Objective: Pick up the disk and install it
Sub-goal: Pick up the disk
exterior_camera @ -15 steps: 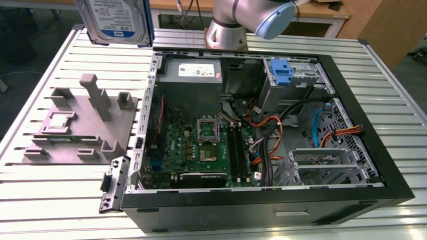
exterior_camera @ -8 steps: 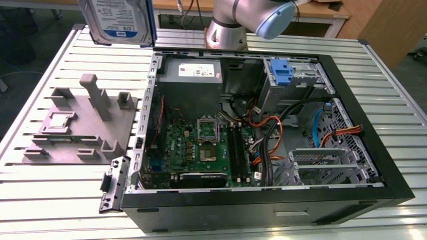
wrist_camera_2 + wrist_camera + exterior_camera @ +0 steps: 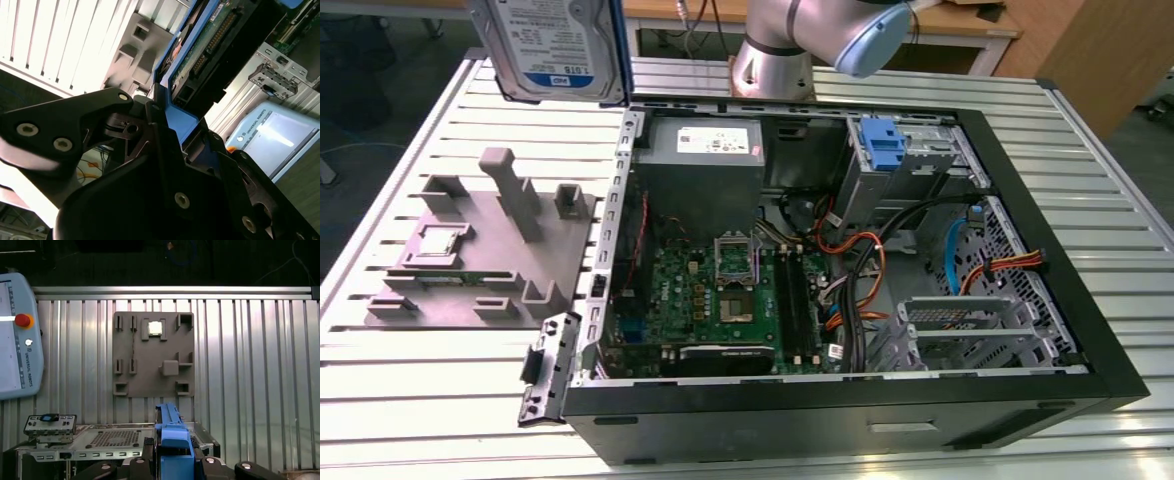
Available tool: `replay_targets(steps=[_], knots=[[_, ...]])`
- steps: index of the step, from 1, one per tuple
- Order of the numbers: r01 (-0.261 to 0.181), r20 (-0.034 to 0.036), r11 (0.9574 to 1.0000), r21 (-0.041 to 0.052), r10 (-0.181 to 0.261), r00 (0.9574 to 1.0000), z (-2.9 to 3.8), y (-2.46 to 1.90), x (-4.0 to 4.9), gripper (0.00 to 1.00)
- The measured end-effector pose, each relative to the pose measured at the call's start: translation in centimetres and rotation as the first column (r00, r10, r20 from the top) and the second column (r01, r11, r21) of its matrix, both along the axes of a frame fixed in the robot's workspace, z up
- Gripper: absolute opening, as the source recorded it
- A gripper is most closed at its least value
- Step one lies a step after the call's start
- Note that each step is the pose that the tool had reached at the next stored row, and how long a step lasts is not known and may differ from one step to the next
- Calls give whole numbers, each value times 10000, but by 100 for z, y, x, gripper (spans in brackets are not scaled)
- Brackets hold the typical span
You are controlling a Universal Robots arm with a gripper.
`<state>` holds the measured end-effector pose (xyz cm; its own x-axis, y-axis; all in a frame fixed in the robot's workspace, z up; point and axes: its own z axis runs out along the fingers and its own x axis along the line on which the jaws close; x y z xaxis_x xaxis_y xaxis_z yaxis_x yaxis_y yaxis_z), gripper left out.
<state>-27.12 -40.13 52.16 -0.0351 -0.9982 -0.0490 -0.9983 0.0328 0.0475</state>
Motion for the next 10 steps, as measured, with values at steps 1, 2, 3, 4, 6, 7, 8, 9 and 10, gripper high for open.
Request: replay_targets(steps=[1,2,3,4,6,7,8,9,10], knots=[[1,-2,10000,-2,-1,10000,1,-27,0,36],[0,-2,10000,-1,0,10000,1,-47,1,36],[1,-1,10000,-1,-1,10000,1,-63,1,36],[1,-1,10000,-1,-1,10000,1,-77,1,36],[0,0,10000,0,0,10000,0,-90,2,36],[0,-1,10000,0,0,10000,0,-93,4,36],[1,-1,10000,0,-1,10000,0,-94,6,36],[2,-1,10000,0,-2,10000,0,-95,8,36],[0,-1,10000,-1,0,10000,0,-96,16,36]])
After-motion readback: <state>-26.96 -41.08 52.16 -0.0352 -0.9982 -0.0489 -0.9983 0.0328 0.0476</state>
